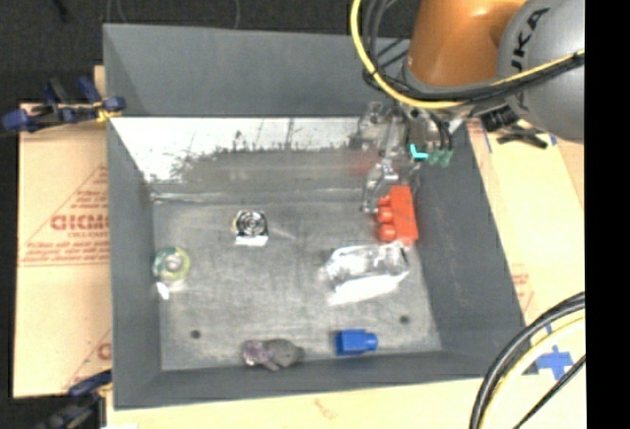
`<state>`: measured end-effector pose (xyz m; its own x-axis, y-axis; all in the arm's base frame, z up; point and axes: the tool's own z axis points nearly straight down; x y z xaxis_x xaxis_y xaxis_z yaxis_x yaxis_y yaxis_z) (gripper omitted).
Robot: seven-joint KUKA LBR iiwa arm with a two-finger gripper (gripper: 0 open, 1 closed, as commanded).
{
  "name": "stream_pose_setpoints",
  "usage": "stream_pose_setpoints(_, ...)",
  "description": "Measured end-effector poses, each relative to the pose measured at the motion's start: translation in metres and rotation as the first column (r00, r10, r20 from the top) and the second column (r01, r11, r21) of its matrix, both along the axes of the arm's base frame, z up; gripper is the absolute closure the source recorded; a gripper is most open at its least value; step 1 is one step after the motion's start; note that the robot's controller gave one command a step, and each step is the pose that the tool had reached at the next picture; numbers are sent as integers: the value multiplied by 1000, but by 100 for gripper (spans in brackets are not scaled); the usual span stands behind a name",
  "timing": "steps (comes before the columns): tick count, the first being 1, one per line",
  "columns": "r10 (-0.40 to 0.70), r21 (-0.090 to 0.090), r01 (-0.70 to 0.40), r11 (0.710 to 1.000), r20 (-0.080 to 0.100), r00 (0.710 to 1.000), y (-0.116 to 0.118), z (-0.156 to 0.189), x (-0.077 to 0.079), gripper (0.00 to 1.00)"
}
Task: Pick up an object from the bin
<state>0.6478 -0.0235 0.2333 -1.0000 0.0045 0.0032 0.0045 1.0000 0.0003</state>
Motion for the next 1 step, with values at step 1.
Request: stream_pose_setpoints(1, 252, -4, -252, 968, 21, 967, -25, -123, -50, 0)
